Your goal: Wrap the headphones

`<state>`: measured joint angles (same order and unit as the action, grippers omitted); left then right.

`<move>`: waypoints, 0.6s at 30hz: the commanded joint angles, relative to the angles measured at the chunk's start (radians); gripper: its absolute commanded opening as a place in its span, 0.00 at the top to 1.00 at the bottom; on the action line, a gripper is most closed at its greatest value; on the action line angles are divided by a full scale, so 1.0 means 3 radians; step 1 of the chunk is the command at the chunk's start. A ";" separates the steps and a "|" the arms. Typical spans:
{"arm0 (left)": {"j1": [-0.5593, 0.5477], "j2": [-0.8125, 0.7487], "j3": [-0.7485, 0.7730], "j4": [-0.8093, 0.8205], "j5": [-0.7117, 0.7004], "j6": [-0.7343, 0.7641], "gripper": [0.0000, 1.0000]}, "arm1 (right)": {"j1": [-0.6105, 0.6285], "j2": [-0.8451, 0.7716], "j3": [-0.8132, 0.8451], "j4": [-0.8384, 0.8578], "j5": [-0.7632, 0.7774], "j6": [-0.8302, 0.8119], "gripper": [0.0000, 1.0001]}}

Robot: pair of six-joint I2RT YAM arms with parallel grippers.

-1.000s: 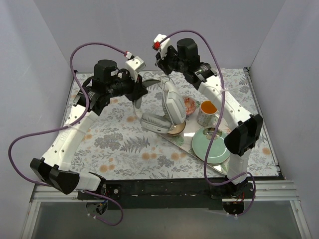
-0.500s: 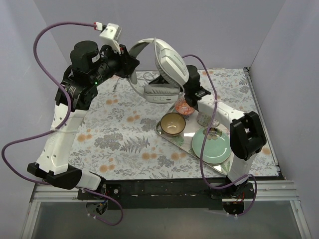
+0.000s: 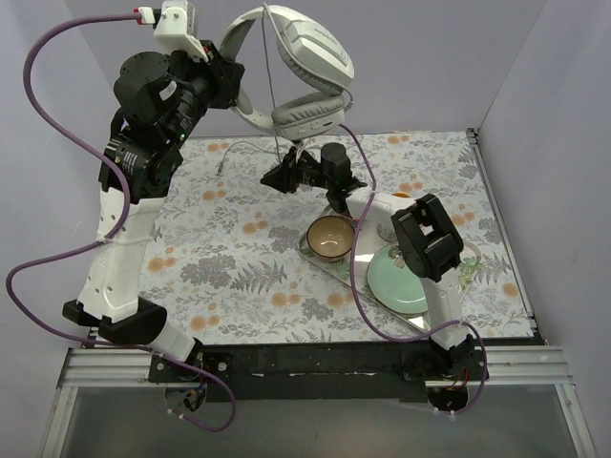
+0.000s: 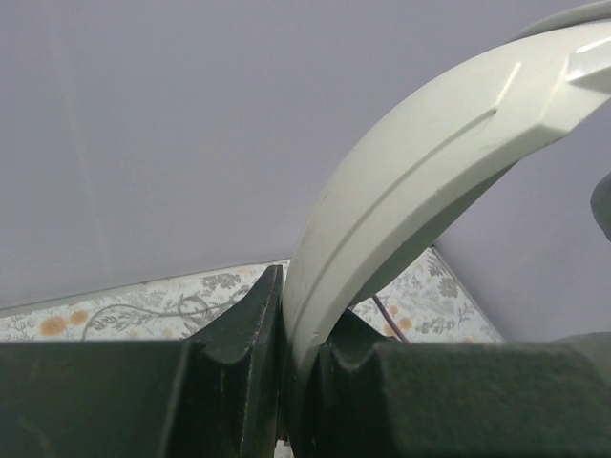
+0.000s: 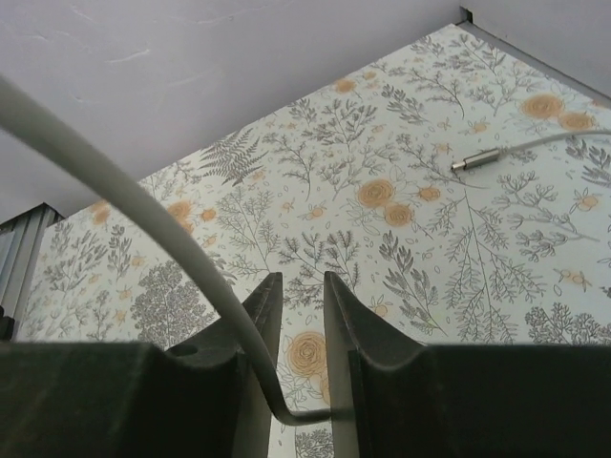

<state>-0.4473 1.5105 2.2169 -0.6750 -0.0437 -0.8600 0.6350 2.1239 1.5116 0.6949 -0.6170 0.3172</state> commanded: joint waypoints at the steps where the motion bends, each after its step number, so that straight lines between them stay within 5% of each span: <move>1: -0.0012 -0.0024 0.0290 0.0332 -0.0370 -0.0222 1.00 | -0.0015 0.0089 0.0192 0.0261 0.0006 0.0175 0.72; 5: -0.0007 0.0022 0.0193 0.0567 -0.0708 -0.0007 1.00 | 0.0011 0.0069 0.0152 0.0043 -0.0060 0.0109 0.97; 14: 0.0610 0.0359 0.0183 0.1017 -0.1000 0.0203 1.00 | 0.0383 -0.0350 -0.0058 -0.1547 0.0466 -0.1148 0.99; 18: 0.0826 0.0543 0.0045 0.1196 -0.1087 0.0259 1.00 | 0.0721 -0.0595 -0.0033 -0.2213 0.1089 -0.1675 0.99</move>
<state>-0.2562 1.6669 2.2330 -0.4831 -0.3069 -0.7738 0.7498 2.0422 1.4830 0.2844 -0.4507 0.0200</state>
